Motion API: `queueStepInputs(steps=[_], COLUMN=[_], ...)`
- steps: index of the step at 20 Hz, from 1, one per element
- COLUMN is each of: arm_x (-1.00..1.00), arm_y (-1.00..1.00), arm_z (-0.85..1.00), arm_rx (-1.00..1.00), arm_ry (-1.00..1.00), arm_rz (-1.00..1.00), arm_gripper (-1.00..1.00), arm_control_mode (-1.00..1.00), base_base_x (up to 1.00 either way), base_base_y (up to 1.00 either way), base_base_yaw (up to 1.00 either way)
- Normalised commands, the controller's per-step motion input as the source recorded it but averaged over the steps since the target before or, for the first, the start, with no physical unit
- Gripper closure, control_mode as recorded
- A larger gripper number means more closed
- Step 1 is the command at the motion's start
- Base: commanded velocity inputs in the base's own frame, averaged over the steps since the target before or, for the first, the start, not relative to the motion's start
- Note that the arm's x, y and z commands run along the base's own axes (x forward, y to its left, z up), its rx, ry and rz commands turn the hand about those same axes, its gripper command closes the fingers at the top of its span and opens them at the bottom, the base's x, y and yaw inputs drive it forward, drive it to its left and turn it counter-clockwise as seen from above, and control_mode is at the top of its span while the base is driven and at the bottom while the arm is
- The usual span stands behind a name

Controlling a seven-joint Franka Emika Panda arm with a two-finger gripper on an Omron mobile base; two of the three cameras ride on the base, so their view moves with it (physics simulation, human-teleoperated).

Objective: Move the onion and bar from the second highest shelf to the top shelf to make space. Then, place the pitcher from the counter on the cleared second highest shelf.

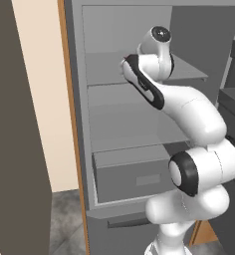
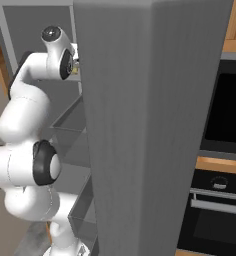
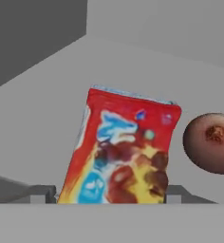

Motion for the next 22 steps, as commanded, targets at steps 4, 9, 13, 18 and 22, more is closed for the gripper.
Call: queueStepInputs(steps=[4,9,13,18,22], arm_x=[0.81,0.93,0.87,0.35,-0.12], arm_y=[0.00,0.00,0.00,0.09,0.00], arm_z=[-0.46,-0.13,0.00,0.04,0.19], arm_rx=[0.00,0.00,0.00,0.00,-0.03], arm_ry=[0.00,0.00,0.00,-0.09,-0.12], arm_rz=[0.00,0.00,0.00,0.00,0.00], arm_gripper=[1.00,-1.00,-1.00,-1.00,-1.00], arm_control_mode=[-1.00,-1.00,-1.00,-1.00,-1.00], base_base_x=[0.00,0.00,0.00,0.00,0.00], base_base_y=[0.00,0.00,0.00,0.00,0.00], base_base_yaw=[0.00,0.00,0.00,0.00,0.00])
